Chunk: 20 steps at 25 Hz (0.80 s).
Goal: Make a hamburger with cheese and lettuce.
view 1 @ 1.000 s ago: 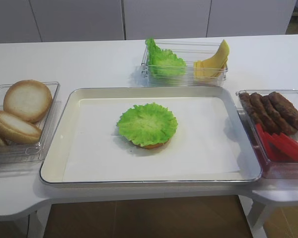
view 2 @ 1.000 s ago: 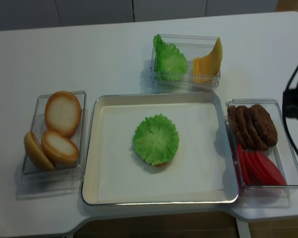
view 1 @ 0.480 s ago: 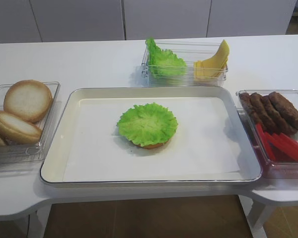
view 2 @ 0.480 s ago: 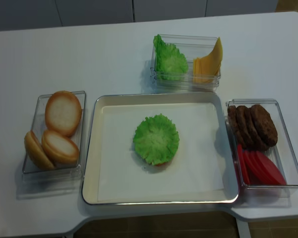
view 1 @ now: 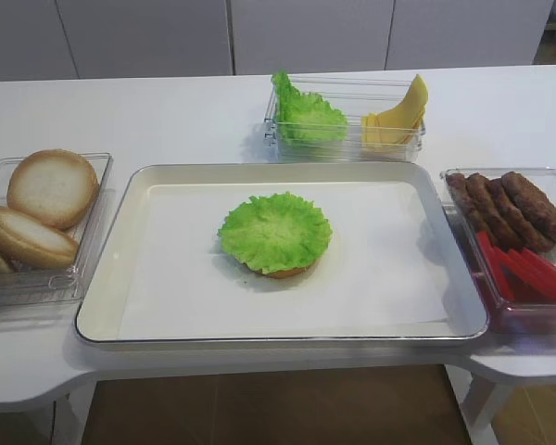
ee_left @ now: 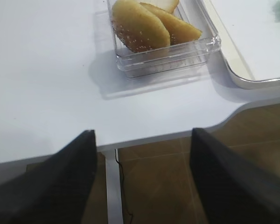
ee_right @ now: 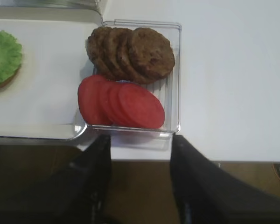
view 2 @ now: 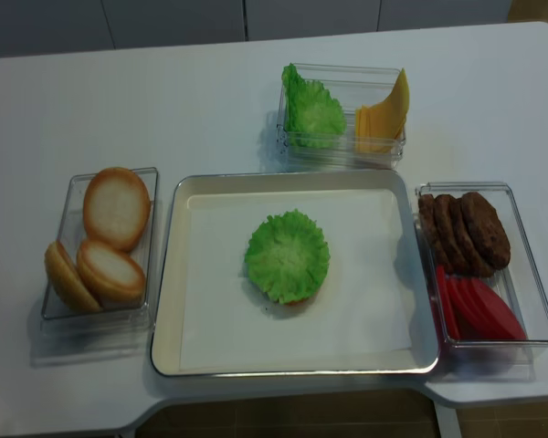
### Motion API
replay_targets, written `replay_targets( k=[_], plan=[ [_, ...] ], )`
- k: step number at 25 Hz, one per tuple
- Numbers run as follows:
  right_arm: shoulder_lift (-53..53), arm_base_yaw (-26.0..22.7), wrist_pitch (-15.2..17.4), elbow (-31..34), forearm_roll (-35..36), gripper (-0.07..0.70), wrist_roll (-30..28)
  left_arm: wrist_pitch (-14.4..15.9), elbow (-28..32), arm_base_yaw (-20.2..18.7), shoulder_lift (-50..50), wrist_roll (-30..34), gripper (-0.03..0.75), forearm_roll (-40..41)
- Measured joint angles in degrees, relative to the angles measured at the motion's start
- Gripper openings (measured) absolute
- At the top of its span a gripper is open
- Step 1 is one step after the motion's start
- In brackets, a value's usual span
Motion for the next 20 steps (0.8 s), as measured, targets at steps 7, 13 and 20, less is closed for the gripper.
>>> replay_targets(
  k=[7, 13, 20],
  plan=[
    [-10.61, 0.0, 4.43, 0.0, -0.03, 0.334, 1.49, 0.0, 0.0, 0.0, 0.0, 0.0, 0.468, 0.0],
    [-19.96, 0.0, 4.93, 0.0, -0.03, 0.334, 2.76, 0.0, 0.0, 0.0, 0.0, 0.0, 0.468, 0.0],
    [-26.66, 0.0, 5.13, 0.78, 1.14, 0.334, 2.85, 0.0, 0.0, 0.0, 0.0, 0.0, 0.468, 0.0]
  ],
)
